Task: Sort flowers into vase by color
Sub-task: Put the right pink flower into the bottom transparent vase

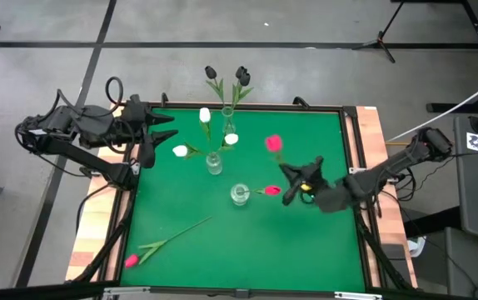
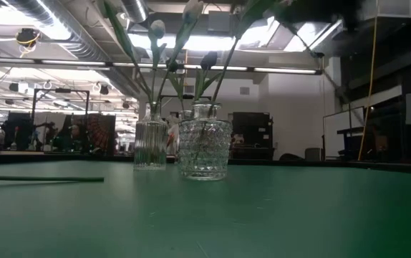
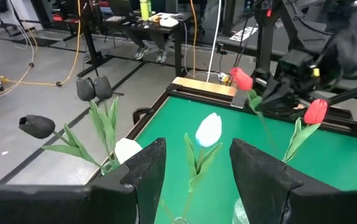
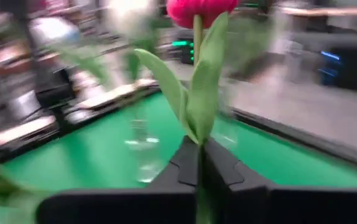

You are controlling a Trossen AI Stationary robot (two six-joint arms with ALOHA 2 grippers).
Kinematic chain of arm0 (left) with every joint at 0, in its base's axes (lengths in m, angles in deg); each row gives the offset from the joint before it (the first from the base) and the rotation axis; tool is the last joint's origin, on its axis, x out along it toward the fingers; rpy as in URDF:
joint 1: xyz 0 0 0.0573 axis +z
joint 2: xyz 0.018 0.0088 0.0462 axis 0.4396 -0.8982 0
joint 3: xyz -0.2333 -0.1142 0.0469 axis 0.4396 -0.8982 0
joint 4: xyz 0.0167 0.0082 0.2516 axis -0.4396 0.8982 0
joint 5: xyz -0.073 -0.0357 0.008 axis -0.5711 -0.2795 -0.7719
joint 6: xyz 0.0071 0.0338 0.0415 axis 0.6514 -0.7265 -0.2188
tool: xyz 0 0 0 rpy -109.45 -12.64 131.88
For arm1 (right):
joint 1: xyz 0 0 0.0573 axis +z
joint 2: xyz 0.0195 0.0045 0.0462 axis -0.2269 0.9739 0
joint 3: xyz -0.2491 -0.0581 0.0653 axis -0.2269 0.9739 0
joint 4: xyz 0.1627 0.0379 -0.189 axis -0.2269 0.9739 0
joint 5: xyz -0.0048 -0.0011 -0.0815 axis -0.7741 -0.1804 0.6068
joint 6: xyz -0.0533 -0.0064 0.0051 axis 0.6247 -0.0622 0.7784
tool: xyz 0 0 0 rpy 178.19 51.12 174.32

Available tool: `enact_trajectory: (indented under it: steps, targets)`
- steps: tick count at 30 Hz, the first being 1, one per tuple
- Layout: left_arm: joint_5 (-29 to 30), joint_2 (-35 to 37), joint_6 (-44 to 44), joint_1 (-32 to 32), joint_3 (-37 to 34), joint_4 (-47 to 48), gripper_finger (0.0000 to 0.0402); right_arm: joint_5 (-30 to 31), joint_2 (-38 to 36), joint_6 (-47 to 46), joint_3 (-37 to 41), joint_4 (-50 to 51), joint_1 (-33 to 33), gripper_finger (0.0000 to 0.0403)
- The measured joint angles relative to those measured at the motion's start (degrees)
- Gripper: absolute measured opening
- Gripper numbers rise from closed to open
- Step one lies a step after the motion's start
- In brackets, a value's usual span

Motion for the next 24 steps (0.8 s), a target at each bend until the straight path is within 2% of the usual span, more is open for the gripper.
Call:
enact_trajectory:
  steps: [3,5,9,13,15,18,24]
  targets:
    - [0.0,0.0,0.0,0.0,0.0,0.0,0.0178,-10.6,-1.0,22.9,0.0,-14.1,-5.2,0.0001]
    - [0.0,0.0,0.2,0.0,0.0,0.0,0.0178,-17.9,-2.2,32.1,0.0,-19.0,-9.8,0.0001]
    - [0.0,0.0,1.7,0.0,0.0,0.4,0.0178,-35.6,-4.0,39.6,0.0,-25.3,-19.5,0.0001]
    - [0.0,0.0,2.9,0.0,0.0,0.6,0.0178,-55.3,-3.6,45.9,0.0,-37.5,-26.1,0.0001]
    - [0.0,0.0,3.1,0.0,0.0,0.6,0.0178,-62.5,-3.5,46.7,1.7,-45.2,-28.1,0.0001]
    - [0.0,0.0,3.6,0.0,0.0,0.5,0.0178,-67.5,-3.4,46.8,6.3,-58.5,-29.5,0.0001]
    - [0.0,0.0,4.0,0.0,0.0,0.4,0.0178,-66.1,-0.4,40.4,17.8,-81.8,-29.6,0.0001]
